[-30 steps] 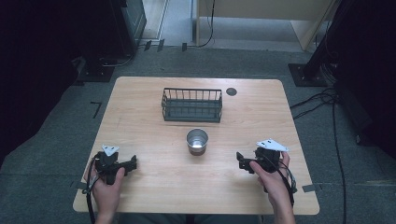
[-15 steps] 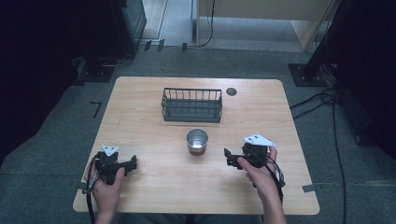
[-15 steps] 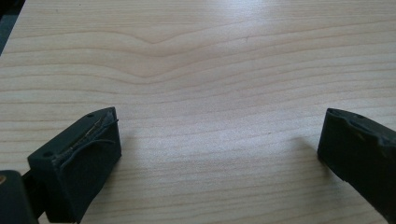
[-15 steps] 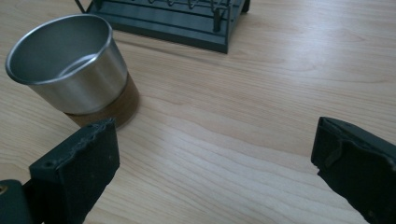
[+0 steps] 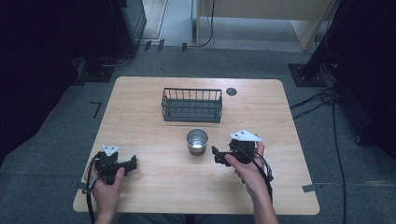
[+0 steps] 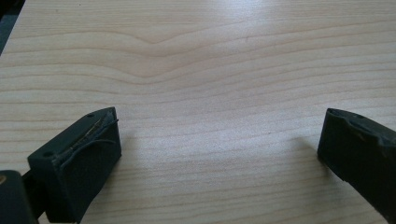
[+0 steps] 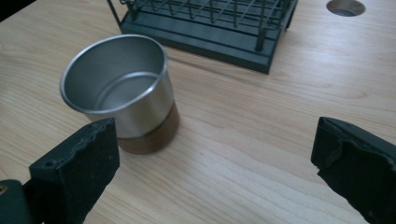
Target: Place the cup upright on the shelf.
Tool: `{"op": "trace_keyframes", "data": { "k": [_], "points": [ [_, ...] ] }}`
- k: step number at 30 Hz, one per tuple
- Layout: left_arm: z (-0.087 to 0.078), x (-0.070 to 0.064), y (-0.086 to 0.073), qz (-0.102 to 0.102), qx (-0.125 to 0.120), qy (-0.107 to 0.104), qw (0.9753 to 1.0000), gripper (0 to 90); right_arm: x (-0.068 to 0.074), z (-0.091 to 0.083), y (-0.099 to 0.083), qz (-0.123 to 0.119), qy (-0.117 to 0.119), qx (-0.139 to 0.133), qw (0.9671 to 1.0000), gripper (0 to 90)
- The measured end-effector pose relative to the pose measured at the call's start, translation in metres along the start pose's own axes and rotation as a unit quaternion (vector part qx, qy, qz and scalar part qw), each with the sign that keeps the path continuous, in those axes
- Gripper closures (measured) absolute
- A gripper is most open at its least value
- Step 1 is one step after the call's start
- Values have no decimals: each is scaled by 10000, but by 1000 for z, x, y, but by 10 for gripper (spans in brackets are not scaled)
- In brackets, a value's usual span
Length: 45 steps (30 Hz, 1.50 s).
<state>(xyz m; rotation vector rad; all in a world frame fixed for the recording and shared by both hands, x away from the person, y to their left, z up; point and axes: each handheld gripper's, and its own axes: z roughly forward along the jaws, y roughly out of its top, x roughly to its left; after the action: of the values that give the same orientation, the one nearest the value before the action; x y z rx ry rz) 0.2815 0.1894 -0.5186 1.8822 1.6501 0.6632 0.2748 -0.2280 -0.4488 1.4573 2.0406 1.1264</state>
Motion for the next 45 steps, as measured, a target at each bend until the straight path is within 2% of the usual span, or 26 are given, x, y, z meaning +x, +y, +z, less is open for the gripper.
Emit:
{"op": "trace_keyframes", "data": {
  "k": [14,22,31,36,45],
  "points": [
    [0,0,0,-1,-1,-1,10000,0,31,19,15,-203,341,51,9992,7],
    [0,0,0,-8,-7,3,10000,0,47,31,20,-314,419,144,9985,0],
    [0,0,0,-3,-4,0,10000,0,55,47,21,-188,398,142,9989,0],
    [0,0,0,-2,-4,2,10000,0,56,58,21,-112,229,191,9995,0],
    [1,0,0,-4,-6,1,10000,0,59,71,18,-152,117,345,9992,0]
  ]
}}
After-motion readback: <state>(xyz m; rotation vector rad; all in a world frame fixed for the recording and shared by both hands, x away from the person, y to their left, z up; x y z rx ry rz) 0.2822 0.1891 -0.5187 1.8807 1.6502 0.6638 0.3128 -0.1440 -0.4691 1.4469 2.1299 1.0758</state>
